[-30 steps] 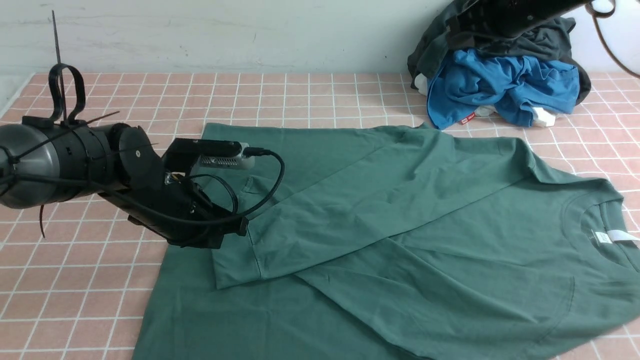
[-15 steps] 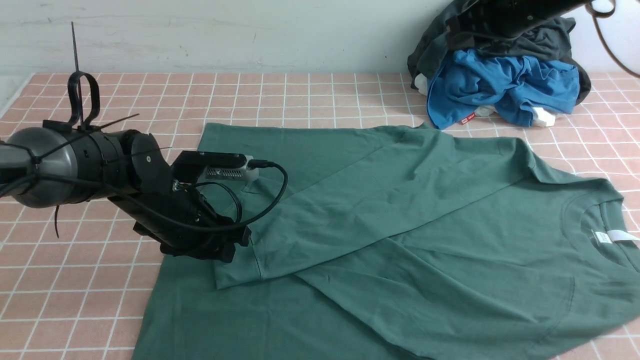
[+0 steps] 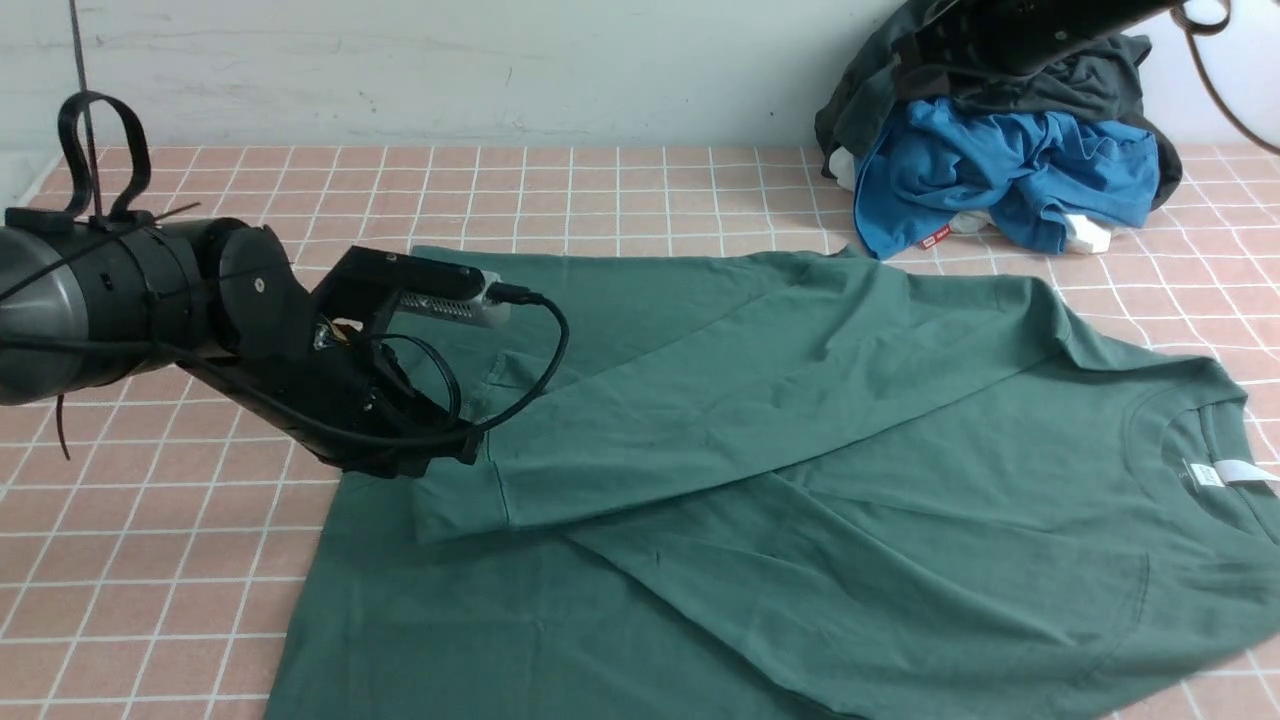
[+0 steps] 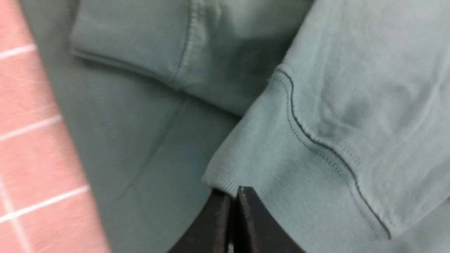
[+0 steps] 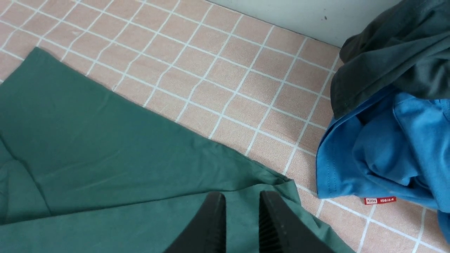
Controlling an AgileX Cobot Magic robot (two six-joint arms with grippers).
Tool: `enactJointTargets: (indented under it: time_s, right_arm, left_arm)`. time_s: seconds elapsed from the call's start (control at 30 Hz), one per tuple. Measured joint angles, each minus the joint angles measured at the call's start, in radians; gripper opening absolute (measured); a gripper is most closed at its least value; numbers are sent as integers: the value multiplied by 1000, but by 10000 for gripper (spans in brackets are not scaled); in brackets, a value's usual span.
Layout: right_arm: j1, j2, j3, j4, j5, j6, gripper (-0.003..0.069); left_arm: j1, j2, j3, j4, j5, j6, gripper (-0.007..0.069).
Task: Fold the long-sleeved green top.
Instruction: Use the left arm to drag and drop the cuff onto the cuff closest to the left arm
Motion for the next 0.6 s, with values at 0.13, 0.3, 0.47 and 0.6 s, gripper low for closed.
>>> enactJointTargets:
  time_s: [0.13, 0.3, 0.47, 0.6]
  right_arm:
    - [0, 0, 0, 3, -16, 12, 137]
    - [0, -6, 0, 41, 0, -10, 137]
    - [2, -83, 1, 50, 63, -19, 127]
    - [4, -203, 1, 48, 142, -27, 46]
  left_arm:
    - [0, 1, 0, 121, 33, -84, -1]
    - [0, 1, 0, 300, 44, -218, 40]
    - [0, -6, 0, 341, 77, -251, 200]
    - [-2, -60, -18, 333, 197, -313, 360]
